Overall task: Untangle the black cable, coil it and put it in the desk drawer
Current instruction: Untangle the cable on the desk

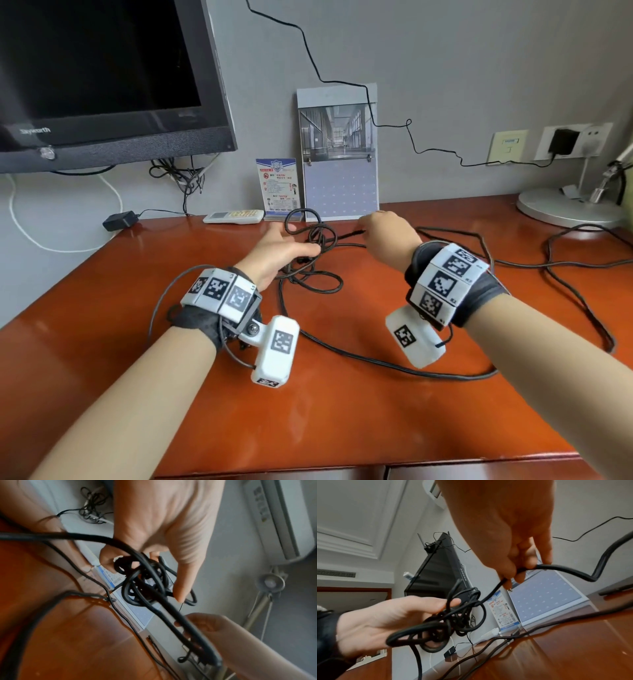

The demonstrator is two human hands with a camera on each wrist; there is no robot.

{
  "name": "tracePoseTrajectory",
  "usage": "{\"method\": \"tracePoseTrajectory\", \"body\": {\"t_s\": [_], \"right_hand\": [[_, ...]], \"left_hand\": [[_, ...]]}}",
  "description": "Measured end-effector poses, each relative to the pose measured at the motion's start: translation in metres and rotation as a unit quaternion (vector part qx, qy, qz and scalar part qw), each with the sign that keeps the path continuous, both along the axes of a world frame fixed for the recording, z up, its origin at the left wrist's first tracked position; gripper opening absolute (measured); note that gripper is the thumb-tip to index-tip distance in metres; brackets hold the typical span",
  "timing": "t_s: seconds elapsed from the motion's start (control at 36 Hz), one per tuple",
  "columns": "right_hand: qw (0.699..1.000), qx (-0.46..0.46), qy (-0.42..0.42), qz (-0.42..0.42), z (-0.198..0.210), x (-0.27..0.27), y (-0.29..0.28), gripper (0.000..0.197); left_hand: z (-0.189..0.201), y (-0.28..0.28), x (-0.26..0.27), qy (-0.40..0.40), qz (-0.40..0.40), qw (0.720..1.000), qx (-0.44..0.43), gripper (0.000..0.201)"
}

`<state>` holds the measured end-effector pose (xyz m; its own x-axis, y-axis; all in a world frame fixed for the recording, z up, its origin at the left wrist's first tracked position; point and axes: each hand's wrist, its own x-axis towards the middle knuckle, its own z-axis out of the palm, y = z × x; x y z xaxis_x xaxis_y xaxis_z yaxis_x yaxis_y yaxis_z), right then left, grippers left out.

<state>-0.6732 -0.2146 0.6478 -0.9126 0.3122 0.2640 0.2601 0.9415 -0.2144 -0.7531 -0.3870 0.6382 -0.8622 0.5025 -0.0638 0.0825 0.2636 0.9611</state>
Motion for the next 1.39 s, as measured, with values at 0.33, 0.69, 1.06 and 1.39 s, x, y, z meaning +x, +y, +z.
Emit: {"method": "tracePoseTrajectory", "body": {"t_s": [0.33, 0.69, 1.06, 1.39], "right_hand": [[0.989, -0.115, 0.089, 0.014, -0.012, 0.004, 0.009, 0.026], [0.952, -0.240, 0.173, 0.082, -0.023, 0.004, -0.004, 0.022], [0.960, -0.211, 0.163, 0.081, -0.024, -0.003, -0.006, 0.022], [0.919, -0.082, -0.321, 0.214, -0.011, 0.034, -0.046, 0.054]], "left_hand": [[0.006, -0.008, 0.004, 0.142, 0.055, 0.982, 0.111, 0.074], [0.002, -0.016, -0.001, -0.079, 0.031, 0.959, 0.271, 0.028], [0.010, -0.011, -0.004, 0.057, 0.079, 0.987, 0.132, 0.043], [0.045, -0.037, -0.024, 0.128, 0.281, 0.913, 0.266, 0.047]]}}
